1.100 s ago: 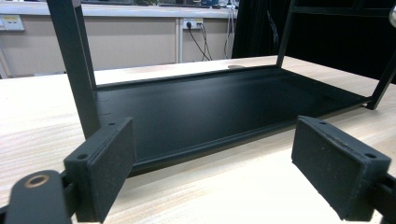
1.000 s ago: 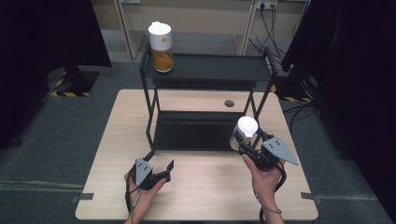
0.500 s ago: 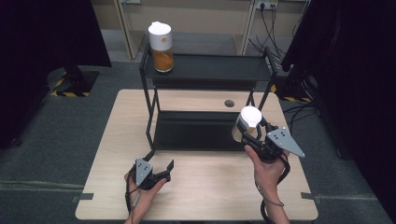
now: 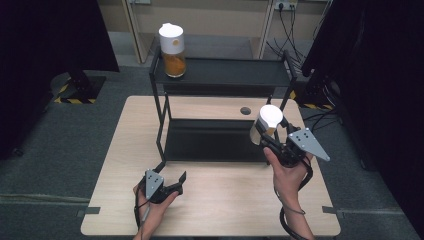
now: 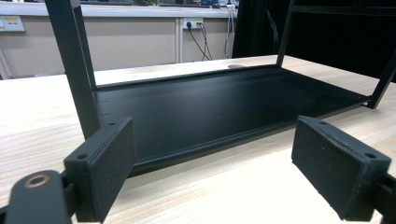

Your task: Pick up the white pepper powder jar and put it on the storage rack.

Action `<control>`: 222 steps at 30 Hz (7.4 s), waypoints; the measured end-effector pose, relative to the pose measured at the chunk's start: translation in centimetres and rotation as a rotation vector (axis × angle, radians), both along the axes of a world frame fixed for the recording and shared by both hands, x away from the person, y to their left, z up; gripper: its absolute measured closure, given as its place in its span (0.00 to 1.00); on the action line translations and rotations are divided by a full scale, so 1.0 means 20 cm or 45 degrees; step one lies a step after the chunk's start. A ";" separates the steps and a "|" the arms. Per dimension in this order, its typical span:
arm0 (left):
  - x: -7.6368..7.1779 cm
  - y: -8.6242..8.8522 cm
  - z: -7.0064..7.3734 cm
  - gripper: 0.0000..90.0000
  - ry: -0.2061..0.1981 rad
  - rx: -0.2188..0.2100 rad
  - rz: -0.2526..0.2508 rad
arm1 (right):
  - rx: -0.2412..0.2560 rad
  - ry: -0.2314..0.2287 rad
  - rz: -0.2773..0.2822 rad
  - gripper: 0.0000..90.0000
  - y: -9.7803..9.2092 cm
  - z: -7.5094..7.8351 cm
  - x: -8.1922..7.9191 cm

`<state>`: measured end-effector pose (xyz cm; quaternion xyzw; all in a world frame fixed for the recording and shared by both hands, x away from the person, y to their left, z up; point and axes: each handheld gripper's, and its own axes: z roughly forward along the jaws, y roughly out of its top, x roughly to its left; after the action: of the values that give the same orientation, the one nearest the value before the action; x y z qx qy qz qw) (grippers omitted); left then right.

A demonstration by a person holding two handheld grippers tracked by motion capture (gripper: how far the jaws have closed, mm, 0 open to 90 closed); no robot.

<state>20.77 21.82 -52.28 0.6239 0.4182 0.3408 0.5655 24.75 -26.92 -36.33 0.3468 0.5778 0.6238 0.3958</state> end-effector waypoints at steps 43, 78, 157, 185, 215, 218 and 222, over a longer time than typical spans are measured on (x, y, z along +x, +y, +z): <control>0.00 0.00 0.00 0.15 -0.007 0.005 -0.001 | 0.038 -0.086 -0.043 0.34 0.03 0.28 0.10; -0.01 -0.01 0.00 0.15 -0.012 0.014 -0.004 | 0.063 -0.099 -0.094 0.34 0.04 0.46 0.20; -0.01 -0.01 0.00 0.15 -0.014 0.012 -0.024 | 0.042 0.003 -0.225 0.34 0.14 0.71 0.57; -0.01 -0.02 0.00 0.15 -0.015 0.012 -0.029 | -0.001 0.001 -0.230 0.34 0.14 0.68 0.62; -0.01 -0.03 0.00 0.15 -0.017 0.015 -0.032 | 0.013 0.029 -0.179 0.08 0.08 0.65 0.48; -0.01 -0.03 0.00 0.15 -0.017 0.016 -0.032 | 0.003 0.036 -0.171 0.07 0.08 0.63 0.46; -0.01 -0.03 0.00 0.15 -0.014 0.022 -0.033 | 0.008 0.022 -0.162 0.07 0.07 0.59 0.44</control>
<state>20.49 21.28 -52.30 0.6322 0.4041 0.3404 0.5667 33.53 -25.61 -24.48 0.3896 0.5559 0.5962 0.4286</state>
